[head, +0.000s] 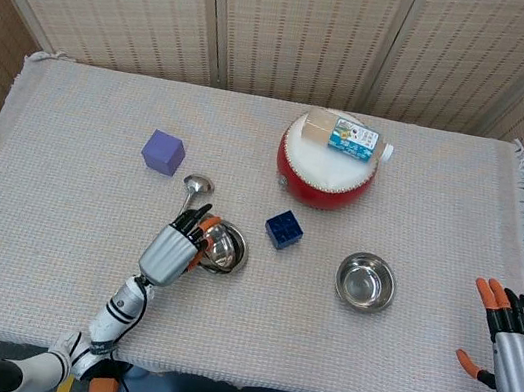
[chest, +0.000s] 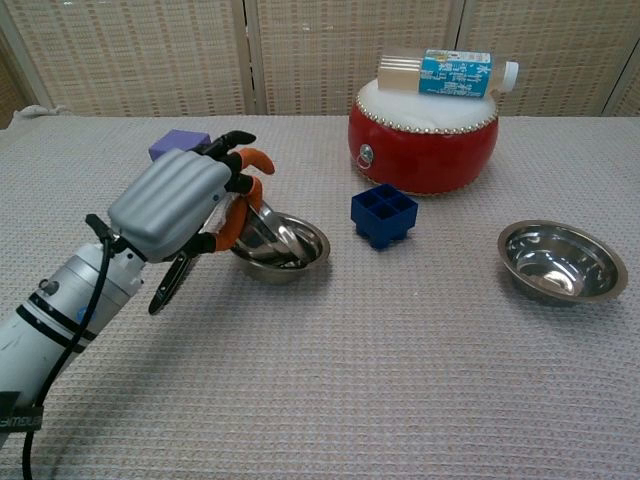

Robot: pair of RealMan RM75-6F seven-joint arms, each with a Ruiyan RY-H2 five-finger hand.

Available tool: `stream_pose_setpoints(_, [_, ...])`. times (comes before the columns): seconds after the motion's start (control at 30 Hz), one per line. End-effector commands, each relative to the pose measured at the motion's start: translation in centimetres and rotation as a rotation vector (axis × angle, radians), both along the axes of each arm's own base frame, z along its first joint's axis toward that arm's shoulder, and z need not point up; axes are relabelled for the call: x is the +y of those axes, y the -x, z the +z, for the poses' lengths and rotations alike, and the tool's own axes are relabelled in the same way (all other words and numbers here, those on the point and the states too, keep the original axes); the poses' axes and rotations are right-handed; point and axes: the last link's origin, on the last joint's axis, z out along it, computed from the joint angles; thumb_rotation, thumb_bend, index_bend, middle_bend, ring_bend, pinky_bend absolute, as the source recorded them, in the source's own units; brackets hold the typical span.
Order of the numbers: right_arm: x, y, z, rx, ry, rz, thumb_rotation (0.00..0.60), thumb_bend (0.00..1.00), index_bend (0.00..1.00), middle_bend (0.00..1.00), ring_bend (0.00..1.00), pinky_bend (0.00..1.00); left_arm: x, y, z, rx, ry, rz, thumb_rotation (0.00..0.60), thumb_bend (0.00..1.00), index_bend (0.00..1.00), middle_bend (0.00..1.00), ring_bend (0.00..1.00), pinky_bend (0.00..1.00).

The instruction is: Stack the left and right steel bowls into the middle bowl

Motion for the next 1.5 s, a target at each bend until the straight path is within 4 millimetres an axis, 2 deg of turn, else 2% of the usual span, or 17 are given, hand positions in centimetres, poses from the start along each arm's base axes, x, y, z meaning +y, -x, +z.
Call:
stream_pose_setpoints(0.03, [0.0,0.0,0.0,-0.001,0.000,-0.002,0.600,0.08,0.00,0.00,0.00,0.00,-0.3,0.3,-0.7,0.028,0.022,0.022,0.600,0.48,0.18,0.09,0.00,0.22])
stream_pose_setpoints(0.13, [0.0,0.0,-0.1,-0.003,-0.004,-0.001,0.600,0.08,0.00,0.00,0.00,0.00,-0.3,0.7,-1.1,0.077,0.039,0.067,0.600,0.45,0.03,0.01,0.00,0.22])
stream_pose_setpoints(0.33, [0.2,-0.2,0.1,-0.008,0.001,0.007,0.600,0.08,0.00,0.00,0.00,0.00,-0.9,1.0,-0.9,0.097,0.076,0.099,0.600,0.45,0.00,0.00,0.00,0.22])
stream_pose_setpoints(0.53, [0.3,-0.2,-1.0,0.017,-0.060,0.012,0.600,0.08,0.00,0.00,0.00,0.00,-4.3,2.9,3.2,0.109,0.102,0.135,0.600,0.45,0.00,0.00,0.00,0.20])
stream_pose_setpoints(0.67, [-0.7,-0.3,-3.6,0.063,-0.154,0.021,0.600,0.08,0.00,0.00,0.00,0.00,-6.2,4.2,6.4,0.111,0.120,0.206,0.600,0.45,0.00,0.00,0.00,0.20])
stream_pose_setpoints(0.8, [-2.2,-1.1,-6.8,0.082,-0.255,0.057,0.600,0.08,0.01,0.00,0.00,0.00,-7.4,5.4,8.2,0.120,0.098,0.236,0.600,0.45,0.00,0.00,0.00,0.19])
stream_pose_setpoints(0.97, [-5.0,-3.1,-9.9,0.106,-0.324,0.141,0.600,0.08,0.13,0.00,0.00,0.00,-8.4,7.1,9.8,0.122,0.067,0.271,0.600,0.45,0.00,0.00,0.00,0.19])
stream_pose_setpoints(1.17, [-7.4,-3.7,-12.7,0.140,-0.359,0.113,0.600,0.11,0.27,0.00,0.00,0.00,-9.3,8.9,10.9,0.167,0.041,0.305,0.600,0.44,0.00,0.00,0.00,0.18])
stream_pose_setpoints(1.43, [-8.8,-4.2,-15.2,0.152,-0.356,0.126,0.600,0.28,0.48,0.00,0.00,0.00,-9.2,9.8,12.0,0.170,0.003,0.313,0.600,0.44,0.00,0.00,0.00,0.17])
stream_pose_setpoints(1.5, [-9.0,-4.4,-15.7,0.139,-0.355,0.127,0.600,0.29,0.52,0.00,0.00,0.00,-9.1,9.9,12.1,0.180,0.001,0.312,0.600,0.44,0.00,0.00,0.00,0.17])
